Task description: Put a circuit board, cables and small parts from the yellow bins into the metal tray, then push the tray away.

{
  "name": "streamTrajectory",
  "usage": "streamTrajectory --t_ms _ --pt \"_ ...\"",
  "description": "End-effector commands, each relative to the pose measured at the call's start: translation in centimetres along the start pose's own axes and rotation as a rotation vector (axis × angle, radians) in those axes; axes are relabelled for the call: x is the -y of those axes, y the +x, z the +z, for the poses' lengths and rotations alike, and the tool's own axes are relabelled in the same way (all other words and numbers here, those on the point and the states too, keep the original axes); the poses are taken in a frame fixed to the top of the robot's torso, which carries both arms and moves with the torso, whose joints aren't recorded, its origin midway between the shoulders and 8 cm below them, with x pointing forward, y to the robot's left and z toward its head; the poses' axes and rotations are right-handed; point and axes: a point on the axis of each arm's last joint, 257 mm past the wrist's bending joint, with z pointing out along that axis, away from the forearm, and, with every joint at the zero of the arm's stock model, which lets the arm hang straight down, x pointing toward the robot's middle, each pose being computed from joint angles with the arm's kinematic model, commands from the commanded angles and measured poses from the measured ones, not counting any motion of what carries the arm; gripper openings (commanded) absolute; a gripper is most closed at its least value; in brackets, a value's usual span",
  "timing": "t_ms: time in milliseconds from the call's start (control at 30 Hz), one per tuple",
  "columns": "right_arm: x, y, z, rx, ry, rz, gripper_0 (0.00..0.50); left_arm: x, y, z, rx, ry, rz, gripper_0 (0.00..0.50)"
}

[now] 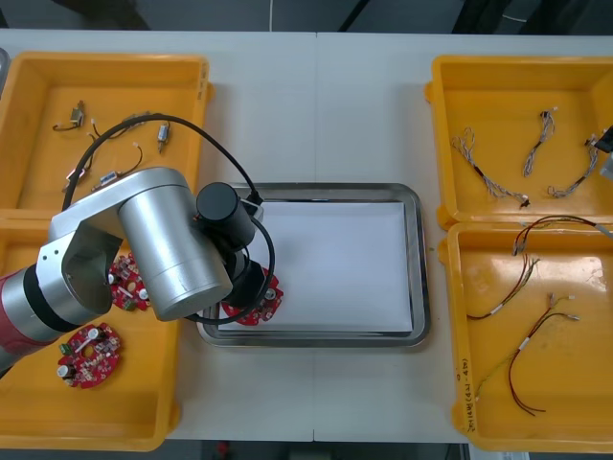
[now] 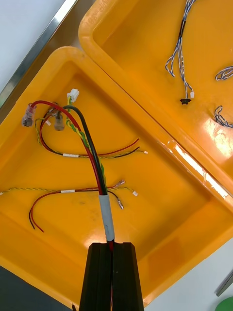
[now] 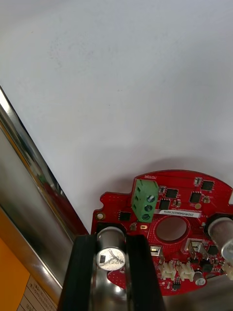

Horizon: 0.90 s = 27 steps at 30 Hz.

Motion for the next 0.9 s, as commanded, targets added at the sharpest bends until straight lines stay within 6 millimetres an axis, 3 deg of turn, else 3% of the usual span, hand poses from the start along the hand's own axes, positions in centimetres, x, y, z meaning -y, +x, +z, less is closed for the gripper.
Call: streamTrajectory --t_ms 33,67,333,600,900 --pt "1.0 0.0 -0.7 -0.022 0.041 -0.055 0.000 1.6 -1.8 -0.9 0.045 0.021 -0.052 0.420" --pt "1.0 0.0 -0.7 -0.022 0.041 -0.055 0.000 1.6 -1.8 -0.9 0.044 0.020 -0.052 0.500" --pt "1.0 0.0 -0.7 -0.021 0.040 -0.055 0.000 1.8 -2.1 -1.4 0.062 0.028 -0.059 0.500" --pt "1.0 0.0 -0.7 -0.021 0.039 -0.050 0.000 1.5 -3.4 -3.4 0.100 0.050 -0.091 0.500" --pt "0.6 -0.5 -1.0 -0.007 0.025 -0.067 0.000 -1.4 -4.6 -8.0 0.102 0.074 -0.176 0.500"
